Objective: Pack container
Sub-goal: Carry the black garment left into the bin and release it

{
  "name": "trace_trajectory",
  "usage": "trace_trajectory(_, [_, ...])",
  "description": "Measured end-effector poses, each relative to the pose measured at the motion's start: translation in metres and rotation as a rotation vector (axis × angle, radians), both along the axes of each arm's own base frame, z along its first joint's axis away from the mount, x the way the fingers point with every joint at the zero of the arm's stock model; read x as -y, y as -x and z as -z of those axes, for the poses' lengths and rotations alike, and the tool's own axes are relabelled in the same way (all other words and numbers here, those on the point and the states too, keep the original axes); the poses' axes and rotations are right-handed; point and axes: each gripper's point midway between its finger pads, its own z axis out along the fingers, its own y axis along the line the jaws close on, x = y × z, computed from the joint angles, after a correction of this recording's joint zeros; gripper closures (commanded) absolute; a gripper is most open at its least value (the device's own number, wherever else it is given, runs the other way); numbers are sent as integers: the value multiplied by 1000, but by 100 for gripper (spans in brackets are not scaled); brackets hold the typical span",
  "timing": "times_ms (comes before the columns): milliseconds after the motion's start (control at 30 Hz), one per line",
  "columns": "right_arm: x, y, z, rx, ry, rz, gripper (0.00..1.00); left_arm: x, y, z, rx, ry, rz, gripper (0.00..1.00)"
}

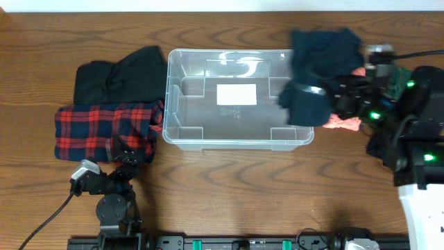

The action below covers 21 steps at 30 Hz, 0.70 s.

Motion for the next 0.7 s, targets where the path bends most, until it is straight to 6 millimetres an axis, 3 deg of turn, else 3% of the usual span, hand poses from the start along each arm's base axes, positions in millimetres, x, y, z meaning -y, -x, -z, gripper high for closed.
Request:
trace_trajectory(67, [-36, 0, -9, 22, -43, -79, 99, 0, 0, 0, 0, 0, 0, 2])
trace_trajectory(133, [-75, -8, -1, -3, -73, -133, 99, 0, 0, 0, 0, 0, 0, 2])
trace_trajectory(267, [-138, -26, 42, -121, -97, -170, 99, 0, 0, 0, 0, 0, 0, 2])
trace_trajectory(333, [-172, -38, 74, -191, -117, -182, 99, 0, 0, 0, 0, 0, 0, 2])
trace_trajectory(467, [-214, -57, 129, -280, -159, -180, 99, 0, 0, 0, 0, 0, 0, 2])
trace_trajectory(600, [-232, -68, 172, -348, -177, -159, 97, 0, 0, 0, 0, 0, 0, 2])
trace_trajectory(633, [-233, -68, 182, -372, -174, -150, 90, 0, 0, 0, 0, 0, 0, 2])
trace_trajectory(667, [-233, -69, 191, -392, -172, -141, 64, 0, 0, 0, 0, 0, 0, 2])
trace_trajectory(700, [-234, -70, 198, -404, -170, -138, 28, 0, 0, 0, 0, 0, 0, 2])
